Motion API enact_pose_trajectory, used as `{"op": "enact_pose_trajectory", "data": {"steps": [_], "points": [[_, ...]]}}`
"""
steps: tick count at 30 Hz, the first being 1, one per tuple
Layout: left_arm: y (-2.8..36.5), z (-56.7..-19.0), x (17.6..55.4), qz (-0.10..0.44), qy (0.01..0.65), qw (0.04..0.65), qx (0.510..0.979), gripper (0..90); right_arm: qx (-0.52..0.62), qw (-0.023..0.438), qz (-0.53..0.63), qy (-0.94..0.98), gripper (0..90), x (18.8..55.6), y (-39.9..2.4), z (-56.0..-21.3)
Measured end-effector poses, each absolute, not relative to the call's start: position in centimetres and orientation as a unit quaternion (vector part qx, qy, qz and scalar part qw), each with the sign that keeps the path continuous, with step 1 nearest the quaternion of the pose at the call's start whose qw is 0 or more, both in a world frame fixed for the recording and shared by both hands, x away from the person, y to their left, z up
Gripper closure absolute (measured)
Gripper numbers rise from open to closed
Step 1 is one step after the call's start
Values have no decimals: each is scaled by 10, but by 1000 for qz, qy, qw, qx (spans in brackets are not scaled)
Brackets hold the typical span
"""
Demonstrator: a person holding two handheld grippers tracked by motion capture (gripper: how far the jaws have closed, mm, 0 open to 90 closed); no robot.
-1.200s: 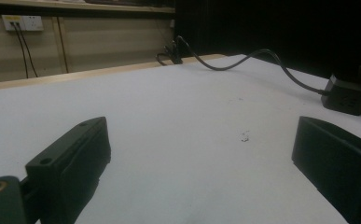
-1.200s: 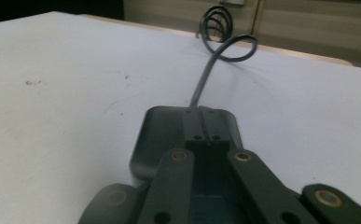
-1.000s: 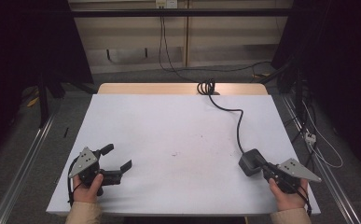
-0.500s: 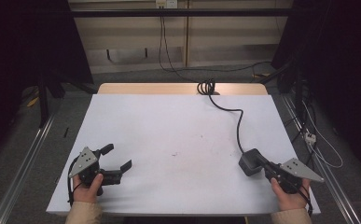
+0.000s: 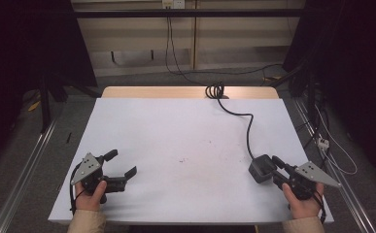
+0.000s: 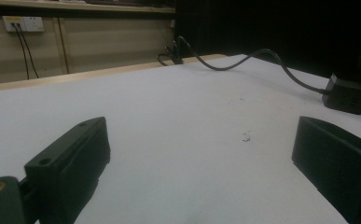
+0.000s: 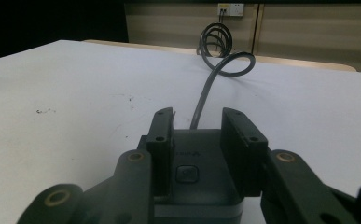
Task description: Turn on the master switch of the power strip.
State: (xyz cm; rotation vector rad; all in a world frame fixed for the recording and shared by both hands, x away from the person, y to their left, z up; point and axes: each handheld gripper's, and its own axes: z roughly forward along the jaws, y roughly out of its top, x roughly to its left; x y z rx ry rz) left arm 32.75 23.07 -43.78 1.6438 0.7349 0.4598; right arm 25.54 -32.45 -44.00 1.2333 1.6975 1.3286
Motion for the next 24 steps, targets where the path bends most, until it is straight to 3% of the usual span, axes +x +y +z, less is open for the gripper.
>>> {"op": "enact_pose_trajectory", "data": {"steps": [10,24], "points": [[232,-438,326,198,320,599,707,38,470,329,504,646,432,260,-316,-439],[232,-438,326,198,320,599,707,38,464,329,505,649,257,264,-306,-439]]}}
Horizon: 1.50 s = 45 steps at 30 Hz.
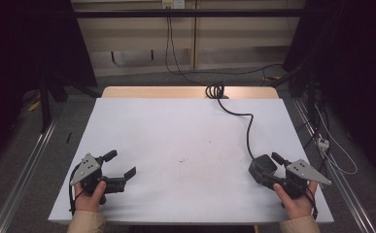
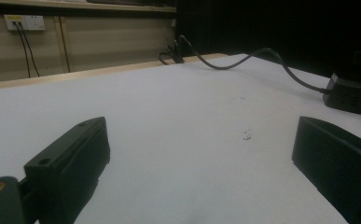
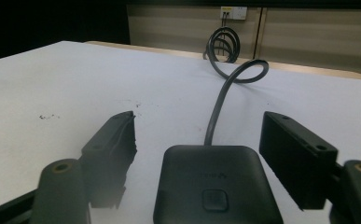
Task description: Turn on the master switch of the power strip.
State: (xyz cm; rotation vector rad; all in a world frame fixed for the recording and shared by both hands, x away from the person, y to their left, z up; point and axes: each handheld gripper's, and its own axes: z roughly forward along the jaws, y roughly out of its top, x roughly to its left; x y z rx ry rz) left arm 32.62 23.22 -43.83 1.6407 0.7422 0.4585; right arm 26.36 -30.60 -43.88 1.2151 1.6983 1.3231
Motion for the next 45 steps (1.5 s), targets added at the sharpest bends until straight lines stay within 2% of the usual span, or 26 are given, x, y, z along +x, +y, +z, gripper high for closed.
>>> {"op": "enact_pose_trajectory", "data": {"steps": [9,45], "points": [[231,-438,327,196,320,601,706,37,460,321,506,655,182,265,-299,-441],[231,-438,327,193,317,602,707,37,442,308,517,665,153,266,-288,-442]]}}
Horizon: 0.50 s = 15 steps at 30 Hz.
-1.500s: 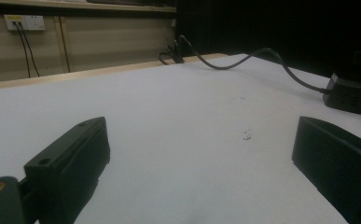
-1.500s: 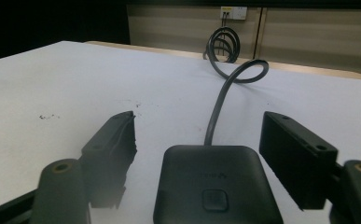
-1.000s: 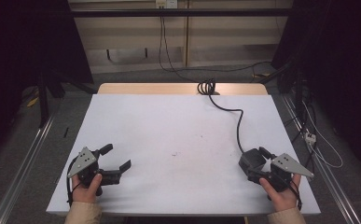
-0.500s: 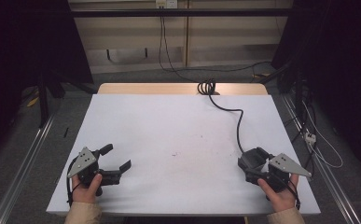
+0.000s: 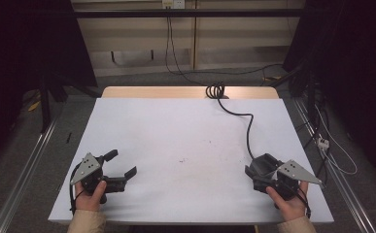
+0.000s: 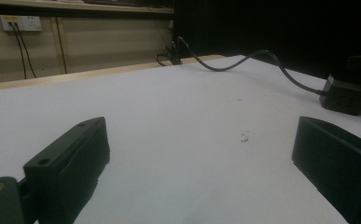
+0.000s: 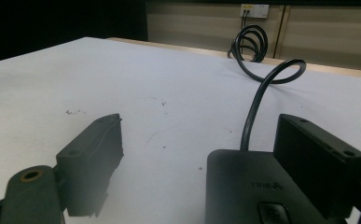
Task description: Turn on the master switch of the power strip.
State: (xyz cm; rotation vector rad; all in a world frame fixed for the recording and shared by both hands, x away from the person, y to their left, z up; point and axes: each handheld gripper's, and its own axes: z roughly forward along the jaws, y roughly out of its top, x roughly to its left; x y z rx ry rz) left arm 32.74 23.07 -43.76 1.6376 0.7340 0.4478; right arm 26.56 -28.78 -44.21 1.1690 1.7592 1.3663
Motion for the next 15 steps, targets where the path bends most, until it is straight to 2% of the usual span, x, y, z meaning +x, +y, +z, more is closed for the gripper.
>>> {"op": "enact_pose_trajectory", "data": {"steps": [15], "points": [[231,-437,327,194,317,602,706,37,432,297,525,670,140,265,-282,-444]]}}
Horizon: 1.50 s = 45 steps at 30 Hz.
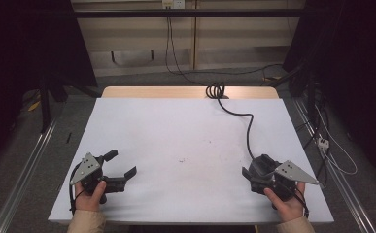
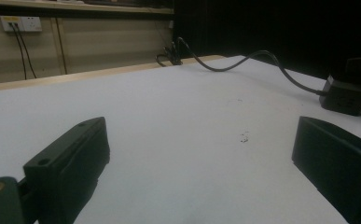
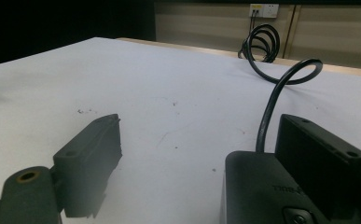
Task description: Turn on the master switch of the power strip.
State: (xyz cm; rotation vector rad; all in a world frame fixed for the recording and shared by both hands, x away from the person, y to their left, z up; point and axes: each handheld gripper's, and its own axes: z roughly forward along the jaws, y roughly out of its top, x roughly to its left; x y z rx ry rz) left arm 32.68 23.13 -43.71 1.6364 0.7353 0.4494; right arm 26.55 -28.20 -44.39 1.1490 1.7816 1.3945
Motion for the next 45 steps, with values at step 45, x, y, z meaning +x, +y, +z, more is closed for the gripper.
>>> {"op": "enact_pose_trajectory", "data": {"steps": [45], "points": [[230,-438,328,192,316,602,708,36,407,272,533,690,114,263,-271,-452]]}}
